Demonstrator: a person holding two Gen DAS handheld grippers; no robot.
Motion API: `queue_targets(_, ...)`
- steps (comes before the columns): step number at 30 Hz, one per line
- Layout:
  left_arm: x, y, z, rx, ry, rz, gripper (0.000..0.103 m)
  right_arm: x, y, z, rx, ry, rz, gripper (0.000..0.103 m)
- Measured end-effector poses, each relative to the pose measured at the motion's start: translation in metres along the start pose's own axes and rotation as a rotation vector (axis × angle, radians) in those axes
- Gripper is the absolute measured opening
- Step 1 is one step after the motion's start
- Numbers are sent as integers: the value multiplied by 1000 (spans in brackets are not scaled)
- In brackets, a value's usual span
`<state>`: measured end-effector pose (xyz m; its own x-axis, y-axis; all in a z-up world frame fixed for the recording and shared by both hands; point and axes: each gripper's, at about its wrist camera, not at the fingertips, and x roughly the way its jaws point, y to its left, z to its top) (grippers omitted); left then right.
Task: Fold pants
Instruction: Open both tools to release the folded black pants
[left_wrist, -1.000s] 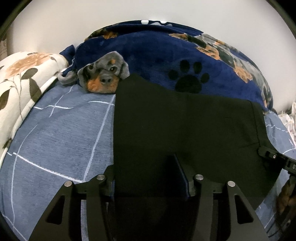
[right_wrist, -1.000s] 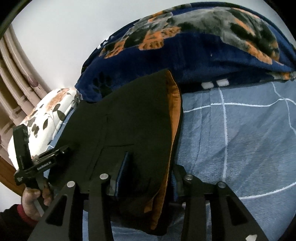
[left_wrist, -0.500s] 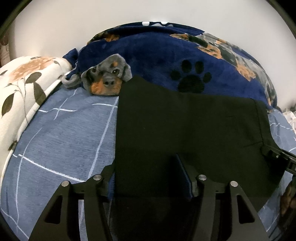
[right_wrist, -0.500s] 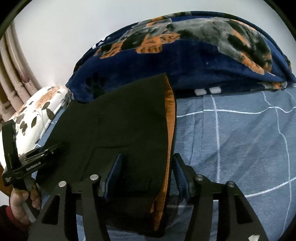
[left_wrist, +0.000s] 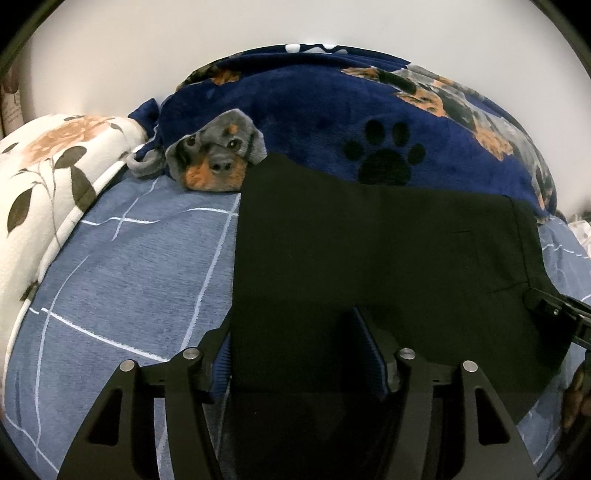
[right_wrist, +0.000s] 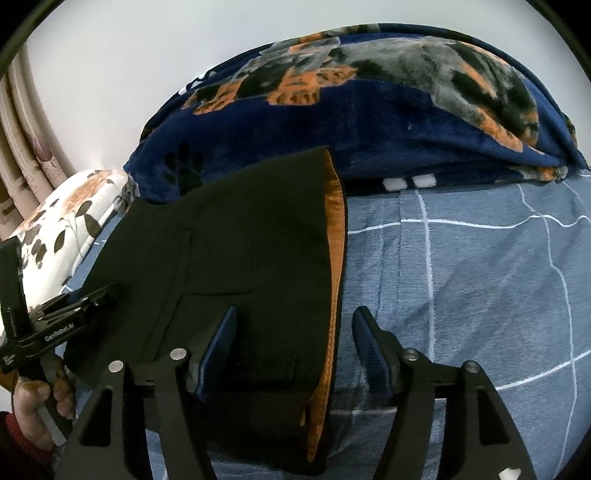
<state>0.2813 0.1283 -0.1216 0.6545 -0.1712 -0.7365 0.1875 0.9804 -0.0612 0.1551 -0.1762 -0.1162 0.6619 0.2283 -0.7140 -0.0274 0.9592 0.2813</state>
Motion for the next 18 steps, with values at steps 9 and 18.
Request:
queue_targets(9, 0, -1, -1, 4, -2, 9, 62, 1, 1, 1, -7, 5, -17, 68)
queue_targets(18, -1, 0, -1, 9, -4, 18, 63, 4, 4, 3, -20, 14, -23, 72)
